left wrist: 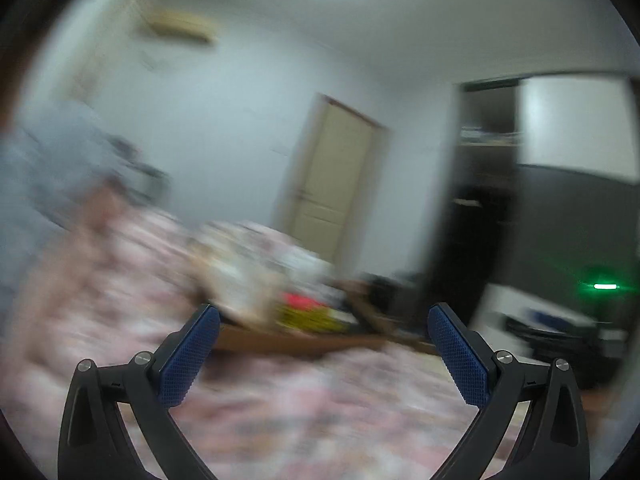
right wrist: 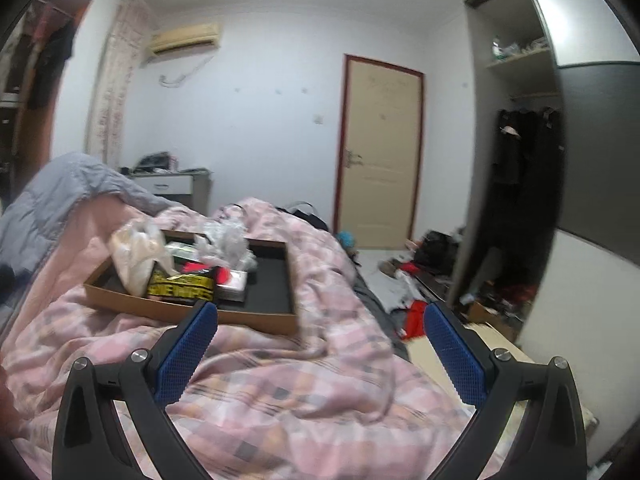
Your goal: Organize soft objects
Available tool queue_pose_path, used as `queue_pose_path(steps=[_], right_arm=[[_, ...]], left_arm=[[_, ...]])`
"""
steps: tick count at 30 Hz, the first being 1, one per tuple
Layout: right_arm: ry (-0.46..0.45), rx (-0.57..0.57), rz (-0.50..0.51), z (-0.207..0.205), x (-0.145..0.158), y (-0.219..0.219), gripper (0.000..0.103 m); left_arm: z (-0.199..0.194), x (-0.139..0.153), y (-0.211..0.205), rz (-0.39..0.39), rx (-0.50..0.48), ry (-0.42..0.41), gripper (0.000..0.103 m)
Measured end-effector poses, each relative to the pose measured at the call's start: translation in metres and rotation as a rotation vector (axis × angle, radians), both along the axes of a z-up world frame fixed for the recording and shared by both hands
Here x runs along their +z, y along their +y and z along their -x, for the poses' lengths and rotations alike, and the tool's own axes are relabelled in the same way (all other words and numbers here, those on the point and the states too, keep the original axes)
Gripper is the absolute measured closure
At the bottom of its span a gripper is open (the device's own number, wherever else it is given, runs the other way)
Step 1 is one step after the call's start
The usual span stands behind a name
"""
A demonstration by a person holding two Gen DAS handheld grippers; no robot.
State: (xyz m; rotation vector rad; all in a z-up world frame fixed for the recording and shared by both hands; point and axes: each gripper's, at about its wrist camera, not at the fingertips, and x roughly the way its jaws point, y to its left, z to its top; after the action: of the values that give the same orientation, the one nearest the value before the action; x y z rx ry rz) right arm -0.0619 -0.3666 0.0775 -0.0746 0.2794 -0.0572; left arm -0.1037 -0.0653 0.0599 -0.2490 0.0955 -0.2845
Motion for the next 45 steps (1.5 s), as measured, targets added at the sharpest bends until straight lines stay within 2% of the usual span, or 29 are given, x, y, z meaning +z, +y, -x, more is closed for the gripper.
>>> queue_pose_path(steps=[2,3,5,9,17,28,37,45], right_arm=[[0.029,-0.037,0.017,-0.001,0.003,-0.003,0.001],[0.038,-0.05,0.024,-0.001,0.004,-0.003,0.001],[0.039,-0.069,0.033,0.001,0.006,-0.004,0.001],[-0.004,-0.105,0.091,0.01,0.008,0.002,0.001],[-0.05,-0.088,0.152,0.019,0.008,0.015,0.001],[-0.045,-0.067,0.146,0.022,0.009,0.019,0.001],[0.073,0.148,-0.009,0.019,0.009,0.013,0.001],[0.141,0.229,-0.042,0.015,0.002,0.021,0.001]], left_arm=[[0.01,0.01,-0.004,-0.081,0.168,-0.032,0.0],[0.014,0.013,-0.006,-0.11,0.215,-0.047,0.0],[0.021,0.019,-0.009,-0.147,0.275,-0.06,0.0],[0.026,0.025,-0.011,-0.169,0.326,-0.053,0.0],[0.031,0.025,-0.01,-0.167,0.335,-0.034,0.0],[0.028,0.025,-0.012,-0.185,0.328,-0.026,0.0],[0.026,0.024,-0.014,-0.185,0.323,-0.015,0.0],[0.024,0.022,-0.015,-0.189,0.316,-0.008,0.0]])
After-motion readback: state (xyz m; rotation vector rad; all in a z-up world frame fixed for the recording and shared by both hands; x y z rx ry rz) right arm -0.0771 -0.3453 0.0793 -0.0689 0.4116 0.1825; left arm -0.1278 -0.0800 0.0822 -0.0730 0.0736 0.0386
